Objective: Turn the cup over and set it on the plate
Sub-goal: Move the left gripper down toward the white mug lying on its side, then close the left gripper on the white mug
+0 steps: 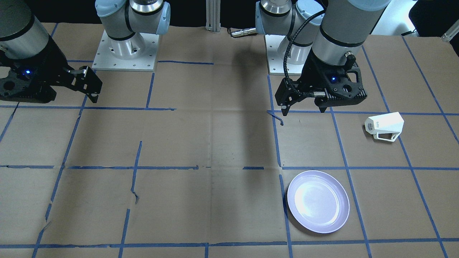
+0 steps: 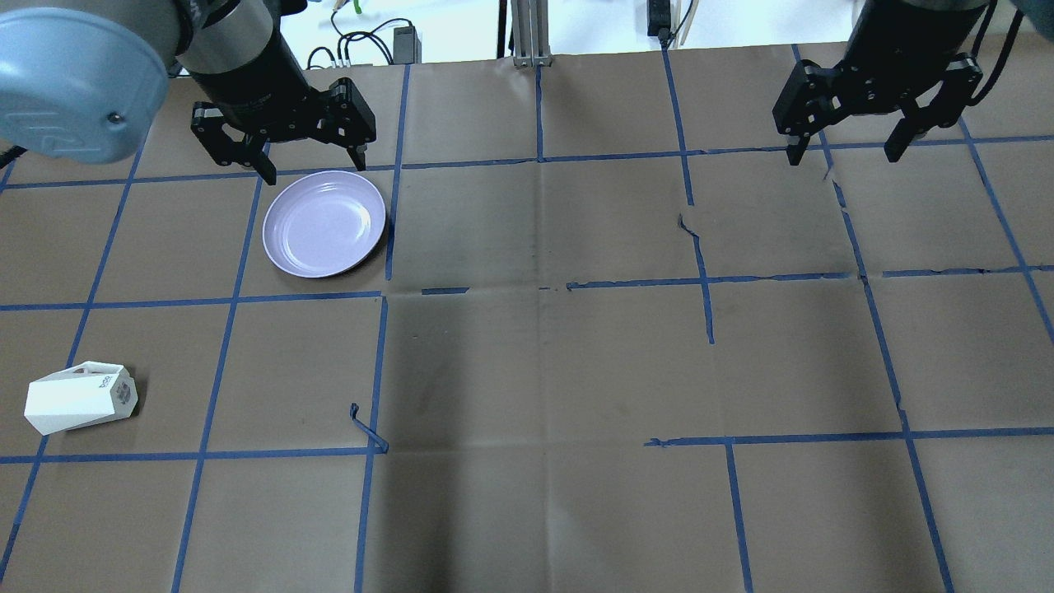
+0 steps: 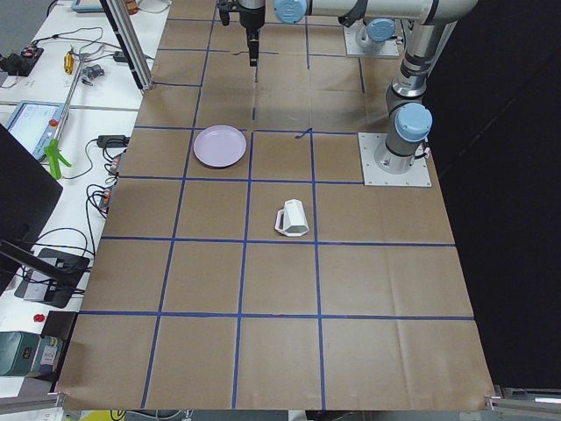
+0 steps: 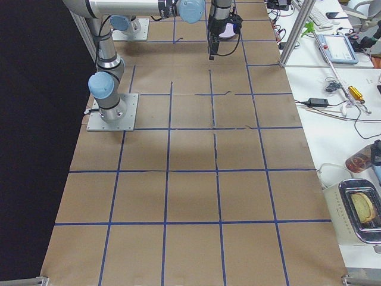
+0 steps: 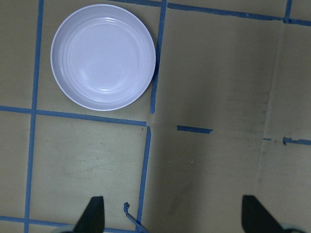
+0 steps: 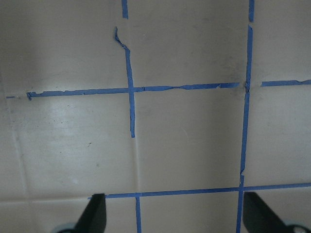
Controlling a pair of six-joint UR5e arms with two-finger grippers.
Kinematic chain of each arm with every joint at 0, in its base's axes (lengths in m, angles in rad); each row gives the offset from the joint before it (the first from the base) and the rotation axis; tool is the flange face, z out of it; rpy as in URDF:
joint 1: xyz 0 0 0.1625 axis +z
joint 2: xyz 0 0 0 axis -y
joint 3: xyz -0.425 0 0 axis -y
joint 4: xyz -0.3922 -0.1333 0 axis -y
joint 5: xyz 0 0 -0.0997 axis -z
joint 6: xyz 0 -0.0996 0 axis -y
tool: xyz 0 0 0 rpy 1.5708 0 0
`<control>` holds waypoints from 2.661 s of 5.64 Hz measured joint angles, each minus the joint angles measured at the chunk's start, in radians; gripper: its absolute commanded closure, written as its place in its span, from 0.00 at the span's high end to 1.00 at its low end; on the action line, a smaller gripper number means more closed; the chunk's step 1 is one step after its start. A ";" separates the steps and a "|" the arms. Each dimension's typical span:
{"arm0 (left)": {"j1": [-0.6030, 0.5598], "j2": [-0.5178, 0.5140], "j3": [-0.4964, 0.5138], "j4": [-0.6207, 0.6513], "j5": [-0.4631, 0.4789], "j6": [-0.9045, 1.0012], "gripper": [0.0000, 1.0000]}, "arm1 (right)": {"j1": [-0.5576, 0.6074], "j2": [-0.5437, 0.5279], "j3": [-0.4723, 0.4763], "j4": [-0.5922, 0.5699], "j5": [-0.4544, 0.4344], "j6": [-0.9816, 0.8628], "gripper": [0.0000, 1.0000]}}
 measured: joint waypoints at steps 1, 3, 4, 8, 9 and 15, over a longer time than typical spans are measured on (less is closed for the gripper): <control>0.000 0.000 0.003 0.000 0.002 0.000 0.99 | 0.000 0.000 0.000 0.000 0.000 0.000 1.00; 0.001 -0.001 0.016 0.000 0.004 0.000 0.99 | 0.000 0.000 0.000 0.001 0.000 0.000 1.00; 0.014 0.006 0.015 -0.001 0.007 0.005 0.99 | 0.000 0.000 0.000 0.001 0.000 0.000 1.00; 0.421 0.103 -0.022 -0.068 0.011 0.495 0.99 | 0.000 0.000 0.000 0.001 0.000 0.000 1.00; 0.567 0.099 -0.023 -0.077 0.011 0.678 0.99 | 0.000 0.000 0.000 0.001 0.000 0.000 1.00; 1.135 -0.109 -0.039 -0.122 -0.162 1.281 0.99 | 0.000 0.000 0.000 0.001 0.000 0.000 1.00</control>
